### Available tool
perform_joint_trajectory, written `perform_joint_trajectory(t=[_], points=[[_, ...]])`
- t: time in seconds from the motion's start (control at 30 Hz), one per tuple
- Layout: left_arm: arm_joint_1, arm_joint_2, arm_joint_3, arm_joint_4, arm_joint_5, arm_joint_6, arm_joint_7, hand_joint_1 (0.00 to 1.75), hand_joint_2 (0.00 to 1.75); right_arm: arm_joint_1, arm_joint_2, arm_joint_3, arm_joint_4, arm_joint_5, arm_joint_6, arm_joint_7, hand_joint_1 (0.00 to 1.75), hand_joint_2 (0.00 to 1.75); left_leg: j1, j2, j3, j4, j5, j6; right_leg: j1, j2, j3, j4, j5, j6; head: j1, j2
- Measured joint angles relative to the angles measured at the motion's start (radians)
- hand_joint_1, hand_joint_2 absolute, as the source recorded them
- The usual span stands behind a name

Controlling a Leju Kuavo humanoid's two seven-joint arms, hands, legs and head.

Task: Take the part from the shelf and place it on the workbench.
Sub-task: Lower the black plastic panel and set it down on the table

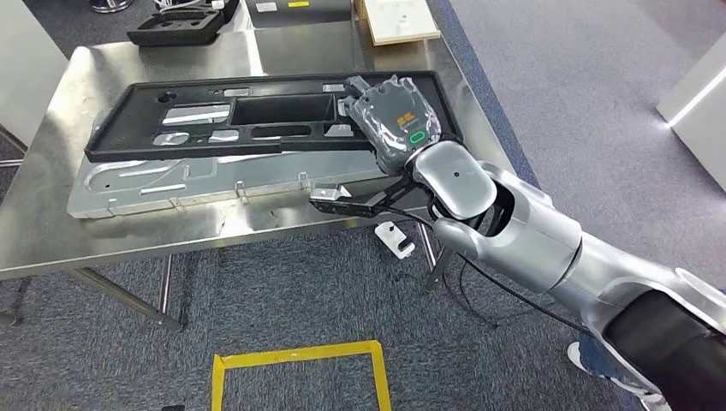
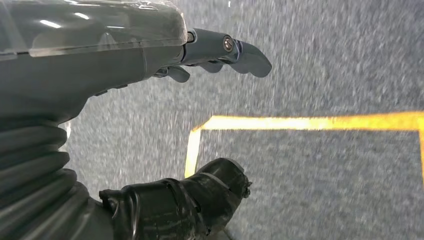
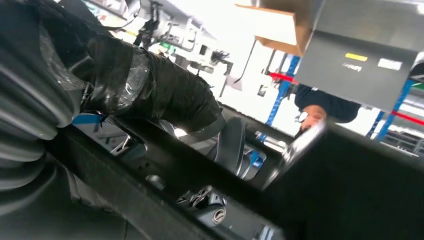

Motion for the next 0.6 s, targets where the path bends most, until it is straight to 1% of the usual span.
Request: perform_joint_trajectory(t=[0.03,0.07,0.1,0.13,0.17,0.2,0.23,0.27,0.3,0.37,0.4,0.43,0.47,0.5,0.53,0.57,0.6], points=[[0.000,0.000,0.000,0.000,-0.001,0.008,0.007,0.00,1.75,0.004,0.000,0.000,-0.001,0.000,0.000,0.000,1.75,1.75,0.001,0.001,-0.036,0.018,-0.048,-0.003,-0.002,0.002,0.015,-0.003,-0.012,0.001,0.000,0.000],[0.001,0.000,0.000,0.000,-0.002,0.013,0.011,0.00,1.75,0.008,0.000,0.000,-0.003,0.000,0.001,0.000,1.75,1.75,0.002,0.002,-0.063,0.016,-0.095,-0.006,-0.003,0.004,0.032,-0.003,-0.026,0.003,-0.001,0.000],[0.002,0.000,0.000,0.000,-0.004,0.016,0.015,0.00,1.75,0.012,-0.001,0.000,-0.003,-0.001,0.001,0.000,1.75,1.75,0.003,0.002,-0.080,-0.005,-0.123,-0.009,-0.005,0.005,0.050,-0.002,-0.041,0.006,-0.001,0.000],[0.004,0.000,0.000,0.000,-0.006,0.018,0.019,0.00,1.75,0.015,-0.001,0.000,-0.003,-0.001,0.002,0.001,1.75,1.75,0.006,0.003,-0.090,-0.042,-0.116,-0.012,-0.006,0.007,0.068,0.001,-0.056,0.010,-0.001,0.000],[0.005,0.000,0.000,0.000,-0.007,0.019,0.022,0.00,1.75,0.019,-0.002,0.001,-0.003,-0.001,0.003,0.001,1.75,1.75,0.008,0.005,-0.093,-0.095,-0.062,-0.015,-0.007,0.007,0.085,0.005,-0.072,0.015,0.000,0.000],[0.006,0.000,0.000,0.000,-0.009,0.020,0.024,0.00,1.75,0.022,-0.003,0.002,-0.003,-0.001,0.004,0.002,1.75,1.75,0.010,0.008,-0.096,-0.150,0.015,-0.016,-0.006,0.007,0.099,0.015,-0.089,0.020,-0.001,0.000],[0.006,0.000,0.000,0.001,-0.010,0.021,0.026,0.00,1.75,0.025,-0.004,0.003,-0.004,-0.002,0.004,0.002,1.75,1.75,0.010,0.012,-0.094,-0.188,0.083,-0.014,-0.004,0.008,0.107,0.025,-0.105,0.026,-0.001,0.000],[0.005,-0.001,0.000,0.001,-0.010,0.022,0.028,0.00,1.75,0.027,-0.005,0.004,-0.005,-0.003,0.004,0.003,1.75,1.75,0.009,0.016,-0.094,-0.209,0.137,-0.010,-0.003,0.009,0.111,0.037,-0.122,0.032,-0.001,0.000],[0.004,-0.001,0.000,0.002,-0.010,0.024,0.029,0.00,1.75,0.028,-0.006,0.005,-0.007,-0.004,0.004,0.003,1.75,1.75,0.007,0.018,-0.093,-0.210,0.156,-0.003,-0.001,0.010,0.114,0.047,-0.135,0.039,0.000,0.000],[0.000,-0.001,0.000,0.002,-0.010,0.027,0.031,0.00,1.75,0.030,-0.008,0.005,-0.012,-0.005,0.004,0.003,1.75,1.75,0.007,0.019,-0.087,-0.203,0.164,0.012,-0.002,0.009,0.117,0.058,-0.156,0.052,0.003,0.000],[-0.001,-0.001,-0.001,0.002,-0.010,0.029,0.031,0.00,1.75,0.030,-0.009,0.005,-0.014,-0.005,0.004,0.003,1.75,1.75,0.007,0.019,-0.084,-0.206,0.163,0.017,-0.003,0.007,0.111,0.072,-0.168,0.056,0.004,0.000],[-0.003,-0.002,-0.001,0.002,-0.010,0.030,0.031,0.00,1.75,0.031,-0.011,0.005,-0.014,-0.005,0.004,0.003,1.75,1.75,0.008,0.019,-0.081,-0.210,0.164,0.022,-0.004,0.006,0.095,0.103,-0.187,0.060,0.006,0.000],[-0.004,-0.001,-0.001,0.002,-0.010,0.031,0.031,0.00,1.75,0.032,-0.013,0.005,-0.015,-0.005,0.004,0.003,1.75,1.75,0.007,0.019,-0.079,-0.213,0.163,0.027,-0.005,0.004,0.069,0.155,-0.213,0.063,0.007,0.000],[-0.004,-0.001,-0.001,0.002,-0.010,0.032,0.031,0.00,1.75,0.033,-0.014,0.005,-0.015,-0.005,0.004,0.003,1.75,1.75,0.006,0.019,-0.078,-0.214,0.161,0.031,-0.005,0.003,0.035,0.218,-0.240,0.066,0.009,0.000],[-0.005,-0.001,-0.001,0.002,-0.010,0.033,0.031,0.00,1.75,0.036,-0.015,0.005,-0.015,-0.006,0.004,0.003,1.75,1.75,0.003,0.019,-0.078,-0.213,0.159,0.035,-0.005,0.003,0.000,0.277,-0.260,0.067,0.009,0.000],[-0.005,0.000,-0.001,0.002,-0.010,0.034,0.031,0.00,1.75,0.040,-0.016,0.005,-0.015,-0.006,0.004,0.003,1.75,1.75,0.001,0.018,-0.076,-0.213,0.156,0.037,-0.005,0.003,-0.025,0.313,-0.262,0.067,0.009,0.000],[-0.005,0.000,-0.001,0.002,-0.010,0.035,0.031,0.00,1.75,0.045,-0.017,0.005,-0.015,-0.007,0.004,0.003,1.75,1.75,-0.001,0.016,-0.073,-0.213,0.153,0.039,-0.005,0.003,-0.033,0.314,-0.246,0.064,0.009,0.000]])
